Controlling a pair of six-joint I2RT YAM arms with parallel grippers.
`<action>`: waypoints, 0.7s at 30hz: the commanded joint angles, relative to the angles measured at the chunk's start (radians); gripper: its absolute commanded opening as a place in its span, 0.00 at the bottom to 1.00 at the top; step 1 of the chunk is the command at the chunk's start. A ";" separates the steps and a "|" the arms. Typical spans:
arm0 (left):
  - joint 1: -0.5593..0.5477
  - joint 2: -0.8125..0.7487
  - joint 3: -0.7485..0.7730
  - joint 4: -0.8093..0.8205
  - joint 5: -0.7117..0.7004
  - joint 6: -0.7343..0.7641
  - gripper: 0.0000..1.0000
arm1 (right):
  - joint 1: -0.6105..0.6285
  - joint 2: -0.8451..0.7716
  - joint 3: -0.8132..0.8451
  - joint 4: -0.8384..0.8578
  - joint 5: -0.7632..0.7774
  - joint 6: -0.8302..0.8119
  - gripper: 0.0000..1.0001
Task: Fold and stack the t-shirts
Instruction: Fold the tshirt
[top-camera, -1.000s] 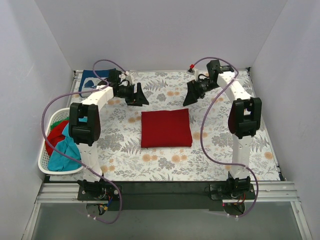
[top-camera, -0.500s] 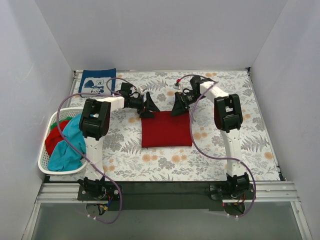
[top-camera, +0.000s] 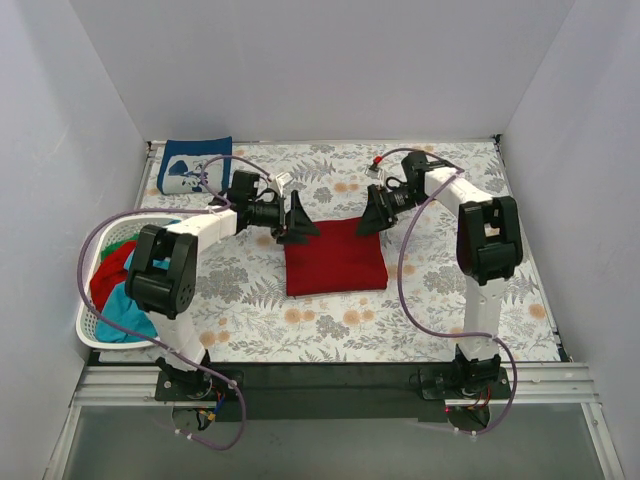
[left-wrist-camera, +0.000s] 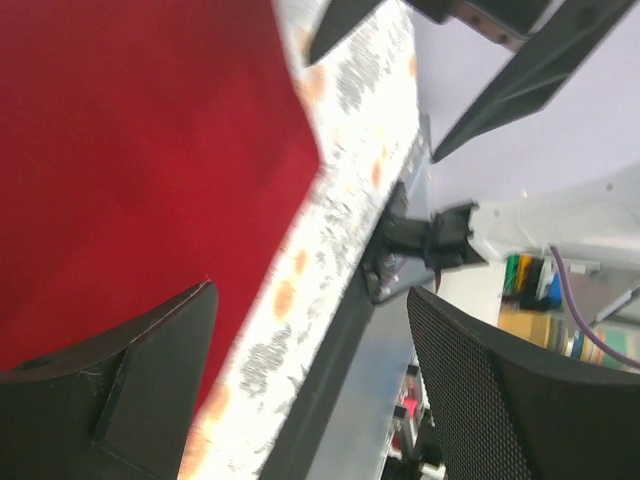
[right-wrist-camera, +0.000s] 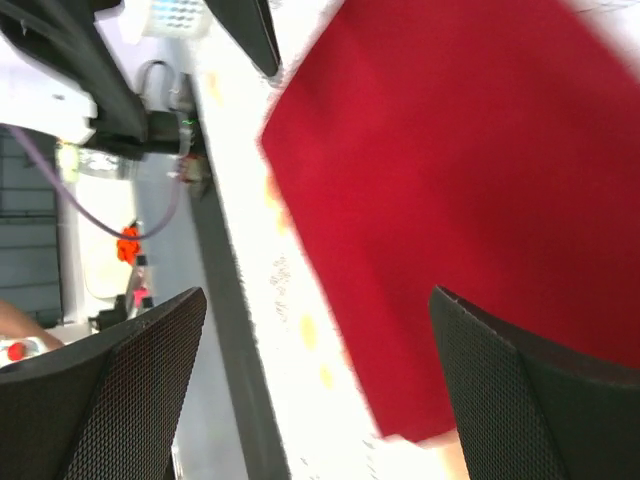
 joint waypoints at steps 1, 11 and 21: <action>-0.068 -0.146 -0.106 0.068 -0.007 -0.067 0.76 | 0.052 -0.128 -0.203 0.111 -0.089 0.091 0.98; -0.073 -0.013 -0.255 0.137 -0.140 0.026 0.76 | 0.010 0.031 -0.324 0.208 0.014 0.087 0.98; -0.077 -0.240 -0.192 0.017 0.048 0.044 0.85 | 0.008 -0.182 -0.388 0.165 -0.078 0.125 0.98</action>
